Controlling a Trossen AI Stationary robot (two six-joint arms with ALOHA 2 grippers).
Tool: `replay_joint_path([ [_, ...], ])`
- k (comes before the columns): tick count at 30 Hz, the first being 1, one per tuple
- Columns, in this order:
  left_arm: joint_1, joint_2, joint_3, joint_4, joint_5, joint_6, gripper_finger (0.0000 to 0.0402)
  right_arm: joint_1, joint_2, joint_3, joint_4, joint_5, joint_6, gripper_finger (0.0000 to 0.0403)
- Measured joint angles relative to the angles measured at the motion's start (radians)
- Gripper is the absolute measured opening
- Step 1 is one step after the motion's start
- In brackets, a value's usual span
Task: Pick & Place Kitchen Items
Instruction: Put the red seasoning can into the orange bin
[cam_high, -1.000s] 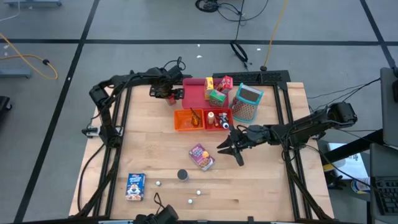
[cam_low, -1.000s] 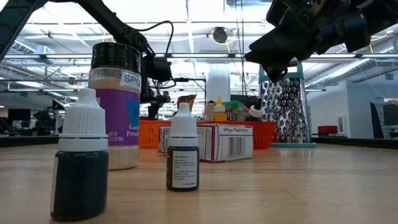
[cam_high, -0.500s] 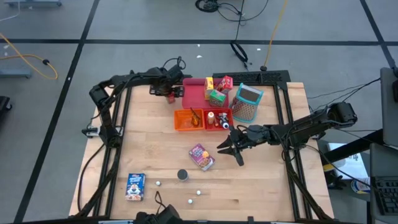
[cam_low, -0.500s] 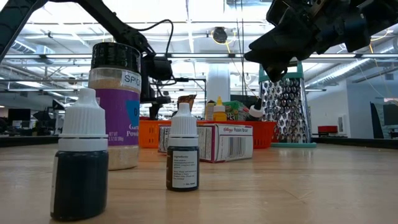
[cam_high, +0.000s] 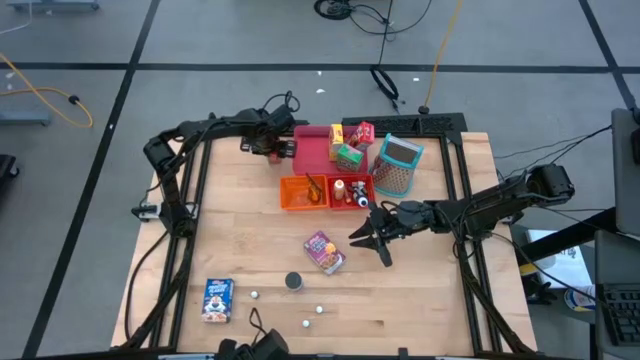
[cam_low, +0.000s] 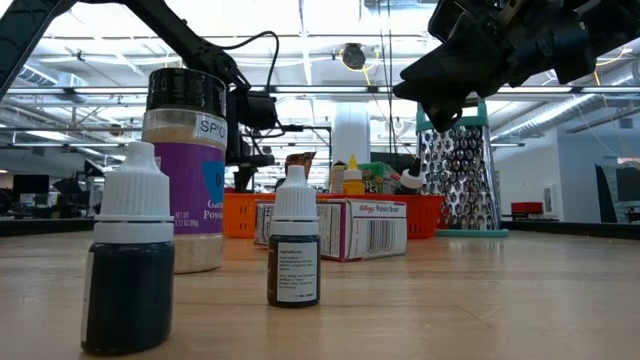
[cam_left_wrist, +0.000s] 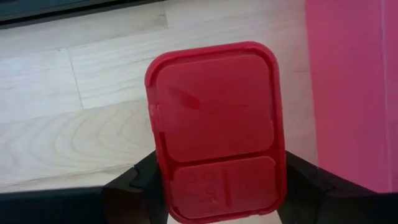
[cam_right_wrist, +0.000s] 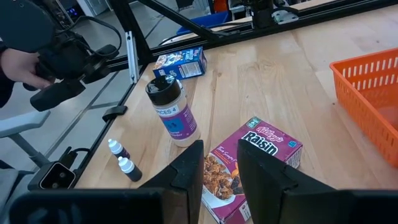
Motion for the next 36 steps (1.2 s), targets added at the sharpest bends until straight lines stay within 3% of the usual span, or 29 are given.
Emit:
replay_joint_path([
  [8, -0.016, 0.0, 0.0, -0.011, 0.001, 0.048, 0.0208, 0.0, 0.0, 0.0, 0.0, 0.0, 0.0, 0.0089],
  [19, -0.052, -0.018, -0.001, -0.148, -0.022, 0.14, 0.0208, 0.0, 0.0, 0.0, 0.0, 0.008, 0.0, 0.0089],
  [36, -0.215, -0.285, -0.001, -0.244, -0.011, 0.134, 0.0208, 0.0, 0.0, 0.0, 0.0, 0.009, 0.0, 0.0089],
])
